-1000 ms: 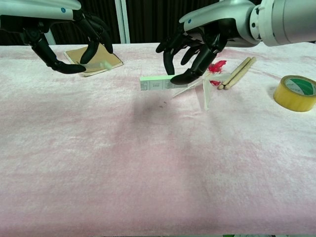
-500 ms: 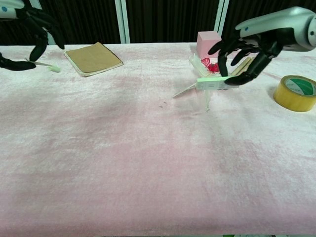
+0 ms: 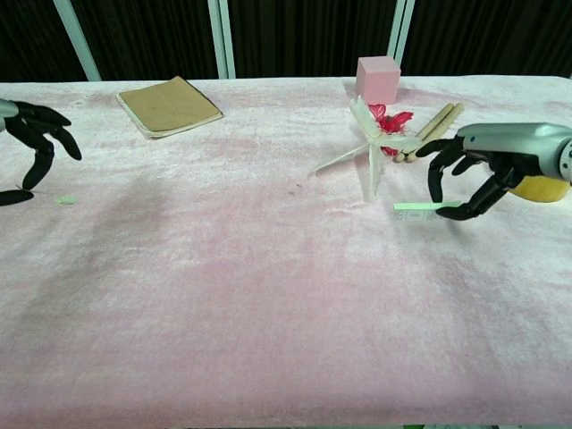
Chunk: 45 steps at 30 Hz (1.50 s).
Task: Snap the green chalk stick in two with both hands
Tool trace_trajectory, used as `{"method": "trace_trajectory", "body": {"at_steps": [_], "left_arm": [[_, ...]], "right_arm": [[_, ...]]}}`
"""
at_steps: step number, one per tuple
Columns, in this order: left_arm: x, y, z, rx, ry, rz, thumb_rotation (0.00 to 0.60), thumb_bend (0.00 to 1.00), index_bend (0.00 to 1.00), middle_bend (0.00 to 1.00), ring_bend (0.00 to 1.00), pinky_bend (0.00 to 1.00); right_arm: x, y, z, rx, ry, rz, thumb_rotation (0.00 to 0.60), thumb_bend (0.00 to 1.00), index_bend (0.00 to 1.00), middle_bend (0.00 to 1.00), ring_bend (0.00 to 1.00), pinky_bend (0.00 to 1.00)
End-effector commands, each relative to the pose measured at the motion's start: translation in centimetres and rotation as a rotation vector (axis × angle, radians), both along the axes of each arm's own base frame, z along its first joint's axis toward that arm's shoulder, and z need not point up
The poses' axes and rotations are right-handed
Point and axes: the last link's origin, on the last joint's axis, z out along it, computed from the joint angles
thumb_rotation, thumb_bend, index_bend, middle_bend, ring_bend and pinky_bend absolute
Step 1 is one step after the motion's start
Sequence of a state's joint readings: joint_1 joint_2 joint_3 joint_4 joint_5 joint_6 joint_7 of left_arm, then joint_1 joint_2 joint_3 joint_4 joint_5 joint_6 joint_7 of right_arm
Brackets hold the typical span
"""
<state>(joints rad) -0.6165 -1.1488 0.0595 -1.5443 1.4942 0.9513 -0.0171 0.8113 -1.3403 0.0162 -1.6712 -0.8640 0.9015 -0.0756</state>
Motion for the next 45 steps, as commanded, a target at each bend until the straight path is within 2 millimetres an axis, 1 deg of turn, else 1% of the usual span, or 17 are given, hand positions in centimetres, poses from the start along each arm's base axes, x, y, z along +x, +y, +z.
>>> {"method": "trace_trajectory", "body": {"at_steps": [1,6,9,10,12,14,15,17,19,24,27,31,35,37,39,41,45], "left_arm": [[-1.8,-0.3,-2.3,-0.014,-0.026,0.044,0.6,0.64,0.66,0.2,0.0,0.0],[-3.0,-0.3,-4.4,-0.046,-0.007,0.068,0.6,0.63,0.65,0.19,0.0,0.0],[-3.4,-0.2,-5.1,-0.053,-0.008,0.081,0.6,0.6,0.59,0.17,0.0,0.0],[-3.5,-0.1,-5.3,-0.052,-0.01,0.085,0.6,0.58,0.57,0.16,0.0,0.0],[-3.6,0.0,-5.5,-0.052,-0.014,0.095,0.6,0.46,0.46,0.14,0.0,0.0],[-3.8,0.1,-5.4,-0.055,-0.01,0.105,0.6,0.29,0.32,0.11,0.0,0.0],[-3.8,0.1,-5.3,-0.054,-0.006,0.11,0.6,0.22,0.26,0.09,0.0,0.0],[-3.6,0.3,-4.9,-0.044,-0.016,0.121,0.6,0.15,0.17,0.07,0.0,0.0],[-3.2,0.5,-4.2,-0.023,-0.049,0.133,0.6,0.13,0.14,0.05,0.0,0.0],[-2.3,1.1,-1.9,0.015,-0.063,0.116,0.6,0.12,0.14,0.04,0.0,0.0],[-1.9,1.1,-0.6,0.027,-0.066,0.118,0.6,0.12,0.13,0.03,0.0,0.0],[-1.1,0.9,2.0,0.066,-0.095,0.117,0.6,0.12,0.13,0.03,0.0,0.0],[-0.4,-0.1,5.0,0.145,-0.097,0.063,0.6,0.12,0.13,0.03,0.0,0.0],[-0.4,-2.1,7.6,0.223,-0.089,0.034,0.6,0.12,0.13,0.03,0.0,0.0],[-0.6,-4.1,8.8,0.263,-0.104,0.041,0.6,0.12,0.13,0.04,0.0,0.0],[-1.2,-6.1,9.3,0.286,-0.132,0.057,0.6,0.12,0.13,0.04,0.0,0.0],[-3.5,-10.2,9.7,0.321,-0.146,0.125,0.6,0.12,0.13,0.04,0.0,0.0]], "right_arm": [[-1.1,0.6,-1.4,0.001,-0.016,-0.029,0.6,0.67,0.75,0.0,0.03,0.11],[-1.5,1.1,-2.5,0.005,-0.034,-0.037,0.6,0.67,0.75,0.0,0.02,0.11],[-1.5,1.1,-2.7,0.006,-0.04,-0.035,0.6,0.59,0.71,0.0,0.01,0.11],[-1.6,1.1,-2.8,0.01,-0.035,-0.032,0.6,0.53,0.66,0.0,0.0,0.11],[-1.7,1.2,-2.8,0.031,-0.015,-0.028,0.6,0.38,0.5,0.0,0.0,0.1],[-1.8,1.3,-2.8,0.07,0.012,-0.027,0.6,0.22,0.28,0.0,0.0,0.09],[-1.8,1.4,-2.7,0.093,0.022,-0.031,0.6,0.18,0.21,0.0,0.0,0.08],[-1.6,1.3,-2.4,0.109,0.027,-0.039,0.6,0.09,0.06,0.0,0.0,0.08],[-1.4,1.1,-2.0,0.105,0.023,-0.046,0.6,0.04,0.01,0.0,0.0,0.08],[-1.2,0.8,-1.0,0.137,0.05,-0.051,0.6,0.02,0.0,0.0,0.0,0.08],[-0.9,0.3,0.3,0.088,0.011,-0.06,0.6,0.02,0.0,0.0,0.0,0.08],[-1.1,-0.6,3.6,-0.039,-0.051,-0.061,0.6,0.03,0.0,0.0,0.0,0.08],[-2.9,-0.5,7.6,-0.174,-0.04,-0.042,0.6,0.06,0.0,0.0,0.0,0.08],[-5.5,1.3,10.5,-0.281,0.058,-0.028,0.6,0.06,0.0,0.0,0.0,0.08],[-7.1,3.3,11.7,-0.336,0.121,-0.008,0.6,0.06,0.0,0.0,0.0,0.08],[-8.3,5.3,12.5,-0.377,0.161,-0.008,0.6,0.07,0.0,0.0,0.0,0.08],[-10.2,9.9,13.5,-0.463,0.202,-0.014,0.6,0.07,0.0,0.0,0.0,0.08]]}}
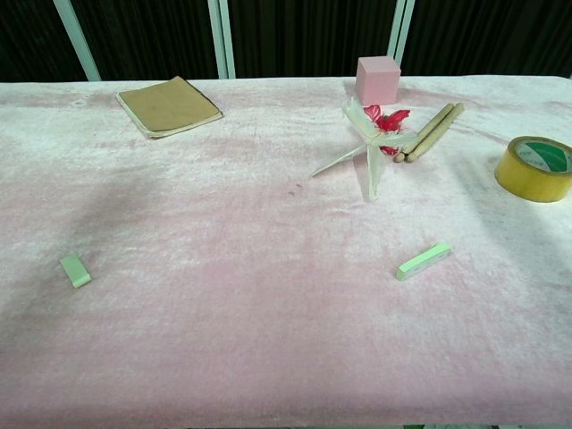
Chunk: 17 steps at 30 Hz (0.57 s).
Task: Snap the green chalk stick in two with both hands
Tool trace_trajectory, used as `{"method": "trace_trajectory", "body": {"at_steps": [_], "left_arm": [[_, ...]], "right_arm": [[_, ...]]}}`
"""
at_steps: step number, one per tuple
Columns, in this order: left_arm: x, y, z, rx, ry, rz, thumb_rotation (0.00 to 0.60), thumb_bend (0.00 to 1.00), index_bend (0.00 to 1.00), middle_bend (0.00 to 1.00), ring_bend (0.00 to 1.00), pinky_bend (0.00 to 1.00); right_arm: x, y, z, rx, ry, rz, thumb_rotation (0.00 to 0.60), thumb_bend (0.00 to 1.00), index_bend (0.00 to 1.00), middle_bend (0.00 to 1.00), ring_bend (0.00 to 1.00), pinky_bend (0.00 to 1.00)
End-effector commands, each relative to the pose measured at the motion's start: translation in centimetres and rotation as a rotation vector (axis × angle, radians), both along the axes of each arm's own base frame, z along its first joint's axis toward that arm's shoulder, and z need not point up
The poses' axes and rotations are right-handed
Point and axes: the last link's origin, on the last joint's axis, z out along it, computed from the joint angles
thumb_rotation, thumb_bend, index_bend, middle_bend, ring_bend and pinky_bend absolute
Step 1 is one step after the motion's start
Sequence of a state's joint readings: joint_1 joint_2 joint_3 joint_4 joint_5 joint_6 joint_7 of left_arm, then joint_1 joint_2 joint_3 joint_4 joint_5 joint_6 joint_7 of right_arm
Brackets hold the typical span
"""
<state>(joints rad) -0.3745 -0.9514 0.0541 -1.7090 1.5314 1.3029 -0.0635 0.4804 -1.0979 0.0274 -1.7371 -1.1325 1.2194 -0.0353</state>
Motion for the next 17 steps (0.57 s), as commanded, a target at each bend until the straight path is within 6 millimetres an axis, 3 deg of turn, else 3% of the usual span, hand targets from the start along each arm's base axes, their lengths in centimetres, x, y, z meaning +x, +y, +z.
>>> {"method": "trace_trajectory", "body": {"at_steps": [1,10,17], "left_arm": [[-2.2,-5.2,1.0,0.057,-0.018,0.062,0.6,0.12,0.13,0.04,0.0,0.0],[-4.3,-7.6,0.4,0.121,-0.061,0.133,0.6,0.13,0.14,0.03,0.0,0.0],[-4.1,-7.8,0.5,0.141,-0.084,0.116,0.6,0.13,0.14,0.03,0.0,0.0]], "right_arm": [[-2.8,6.8,1.8,-0.094,0.086,-0.008,0.6,0.07,0.0,0.0,0.0,0.08],[-3.5,11.6,0.8,-0.15,0.061,0.019,0.6,0.09,0.0,0.0,0.0,0.08],[-3.6,12.1,1.0,-0.177,0.074,0.034,0.6,0.09,0.0,0.0,0.0,0.08]]}}
